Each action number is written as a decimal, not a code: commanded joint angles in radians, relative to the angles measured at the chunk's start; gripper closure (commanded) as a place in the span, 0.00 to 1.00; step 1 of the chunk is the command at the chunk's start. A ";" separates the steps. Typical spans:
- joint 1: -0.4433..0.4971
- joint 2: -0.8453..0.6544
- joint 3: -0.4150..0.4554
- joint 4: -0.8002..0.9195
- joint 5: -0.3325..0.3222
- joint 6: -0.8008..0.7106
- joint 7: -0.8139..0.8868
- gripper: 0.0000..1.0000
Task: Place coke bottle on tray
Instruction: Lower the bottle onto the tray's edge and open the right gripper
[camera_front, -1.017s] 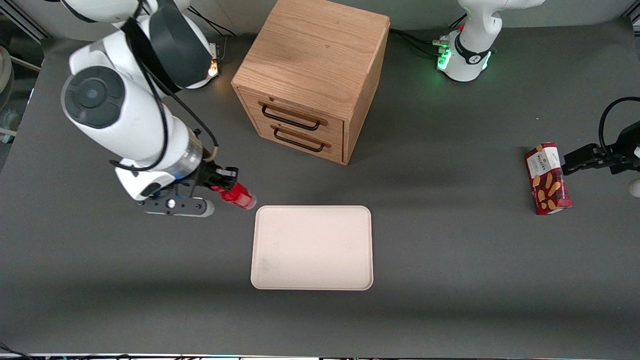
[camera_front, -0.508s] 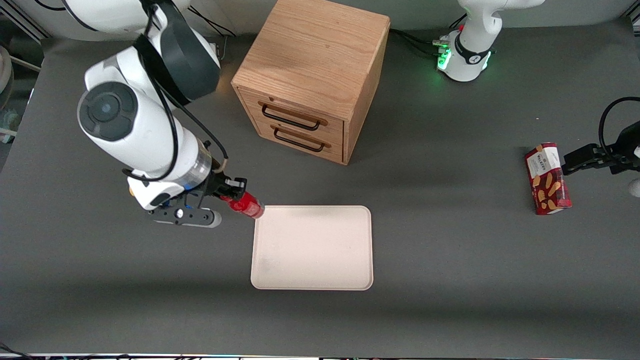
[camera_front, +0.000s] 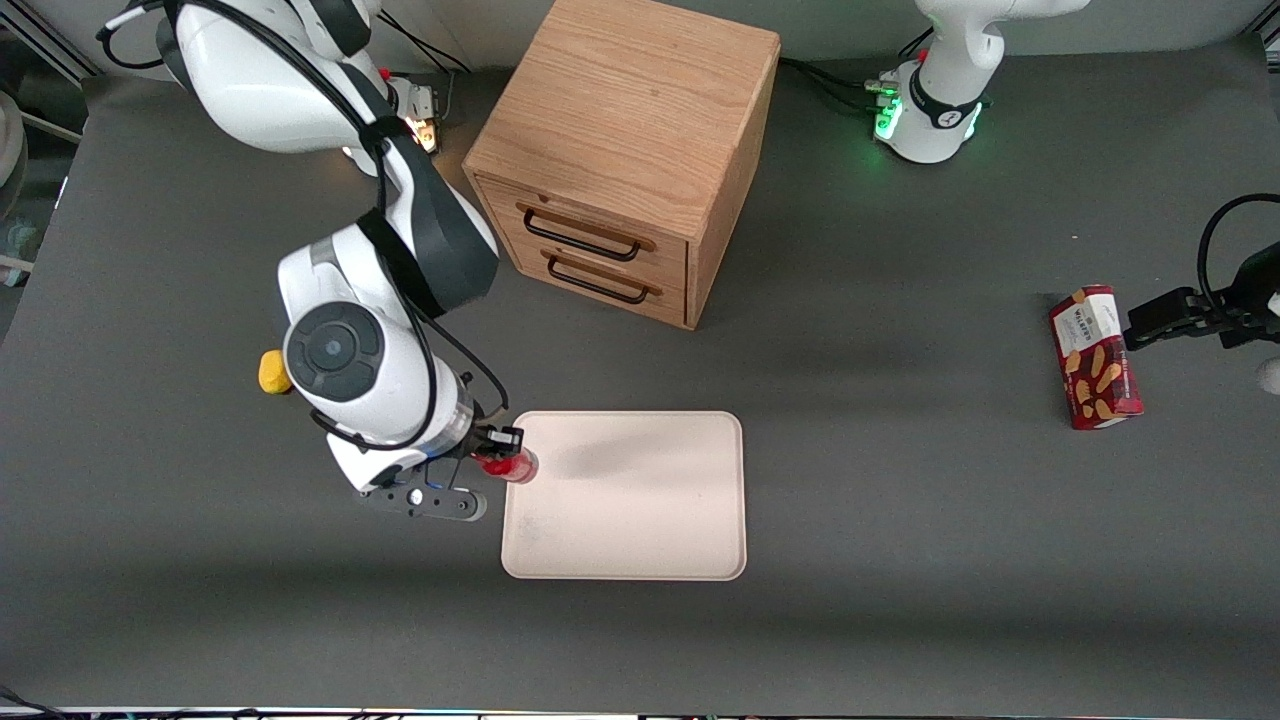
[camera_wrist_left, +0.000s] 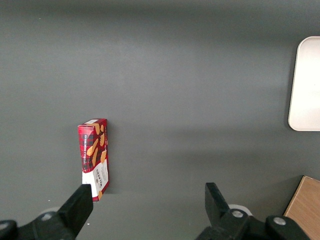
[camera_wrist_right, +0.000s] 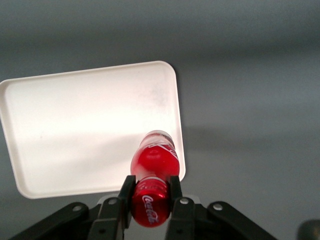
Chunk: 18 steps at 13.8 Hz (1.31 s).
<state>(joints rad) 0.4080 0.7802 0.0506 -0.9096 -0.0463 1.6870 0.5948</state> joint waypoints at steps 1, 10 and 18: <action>0.003 0.005 0.000 -0.047 -0.024 0.081 0.013 1.00; 0.002 0.054 -0.003 -0.138 -0.064 0.238 0.017 1.00; 0.003 0.056 -0.003 -0.146 -0.064 0.241 0.028 0.31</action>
<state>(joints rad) 0.4080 0.8496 0.0475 -1.0476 -0.0891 1.9195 0.5950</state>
